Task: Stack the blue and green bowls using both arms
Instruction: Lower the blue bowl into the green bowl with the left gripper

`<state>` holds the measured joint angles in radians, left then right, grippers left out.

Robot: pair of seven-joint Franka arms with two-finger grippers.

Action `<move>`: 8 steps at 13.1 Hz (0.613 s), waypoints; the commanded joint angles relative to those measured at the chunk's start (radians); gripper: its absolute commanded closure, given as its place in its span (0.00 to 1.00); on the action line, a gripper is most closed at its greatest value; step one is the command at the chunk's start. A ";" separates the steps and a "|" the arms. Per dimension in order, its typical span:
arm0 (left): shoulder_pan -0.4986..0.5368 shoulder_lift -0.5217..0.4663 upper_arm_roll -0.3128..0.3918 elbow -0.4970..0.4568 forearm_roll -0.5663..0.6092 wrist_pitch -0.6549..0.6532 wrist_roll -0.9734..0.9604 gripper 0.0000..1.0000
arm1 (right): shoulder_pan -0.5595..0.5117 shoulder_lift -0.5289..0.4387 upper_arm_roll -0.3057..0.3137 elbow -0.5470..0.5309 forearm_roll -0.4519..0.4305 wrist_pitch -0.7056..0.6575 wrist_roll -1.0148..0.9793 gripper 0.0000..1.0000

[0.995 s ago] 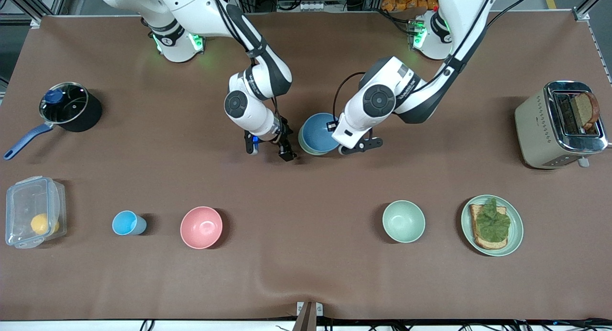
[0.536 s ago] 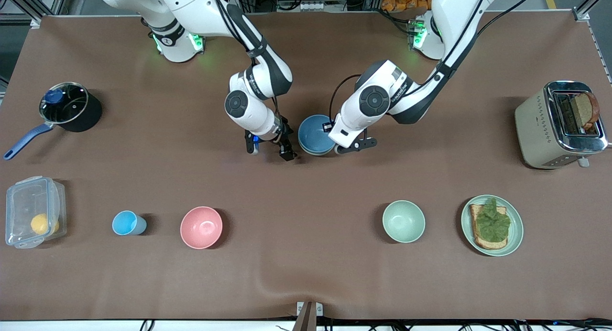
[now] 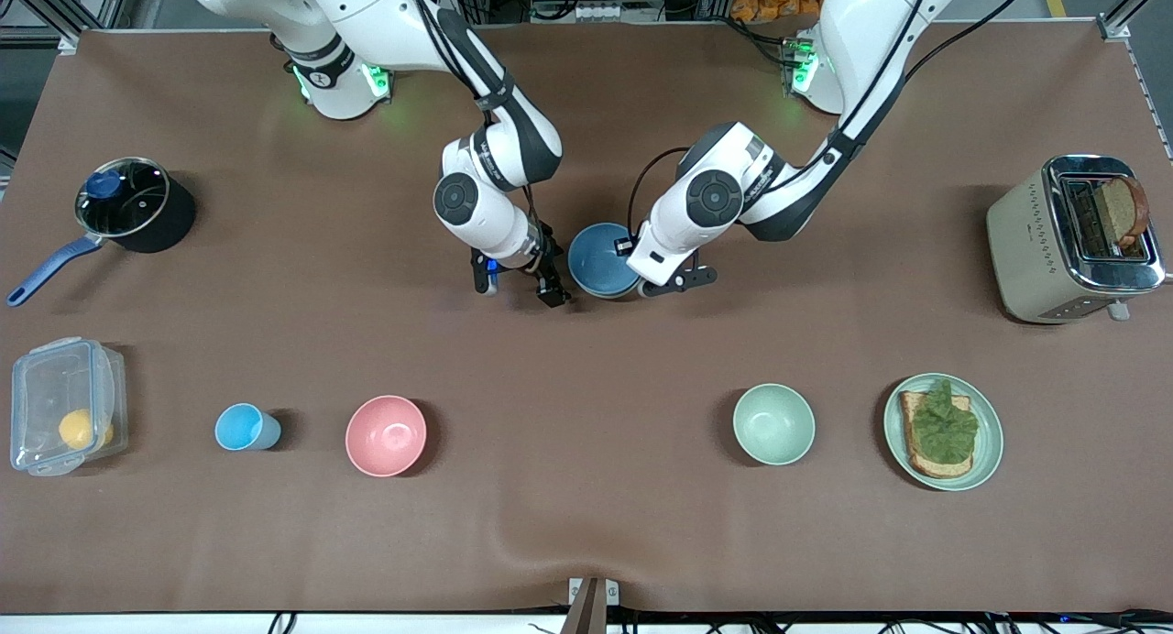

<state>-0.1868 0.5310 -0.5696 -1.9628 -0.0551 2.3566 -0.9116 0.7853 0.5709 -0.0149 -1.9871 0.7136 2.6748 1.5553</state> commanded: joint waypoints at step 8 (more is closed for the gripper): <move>0.007 0.012 0.004 -0.001 0.017 0.016 -0.052 0.15 | 0.008 0.012 0.000 0.016 0.024 0.016 -0.012 0.00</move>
<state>-0.1824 0.5433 -0.5636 -1.9630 -0.0548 2.3598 -0.9367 0.7856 0.5737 -0.0148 -1.9843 0.7136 2.6764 1.5540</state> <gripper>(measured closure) 0.767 0.000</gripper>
